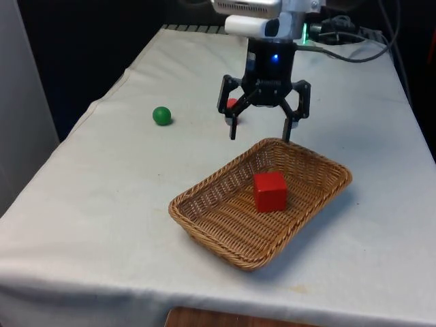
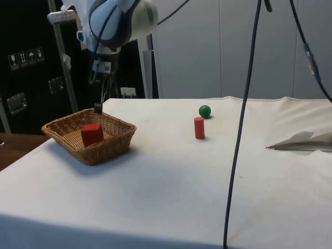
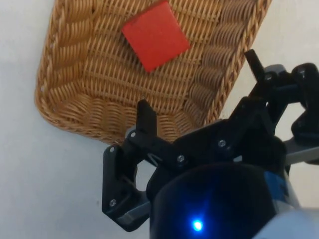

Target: Pick up the object to the left of the cylinder and place it into the basket.

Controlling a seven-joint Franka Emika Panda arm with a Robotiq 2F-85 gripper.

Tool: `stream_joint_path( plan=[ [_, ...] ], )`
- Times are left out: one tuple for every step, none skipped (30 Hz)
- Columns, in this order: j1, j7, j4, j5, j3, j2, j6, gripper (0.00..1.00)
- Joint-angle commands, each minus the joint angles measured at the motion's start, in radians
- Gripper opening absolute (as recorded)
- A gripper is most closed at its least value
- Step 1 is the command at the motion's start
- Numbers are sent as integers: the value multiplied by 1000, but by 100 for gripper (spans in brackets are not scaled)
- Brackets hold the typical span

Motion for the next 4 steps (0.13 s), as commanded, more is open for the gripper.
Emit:
stream_joint_path(
  plan=[
    [1, 1, 3, -7, -4, 0, -22, 100],
    [1, 0, 4, -8, -6, -1, -32, 100],
    [2, -1, 6, -8, -8, -2, -41, 100],
    [0, -3, 7, 0, -4, 0, -29, 100]
  ],
)
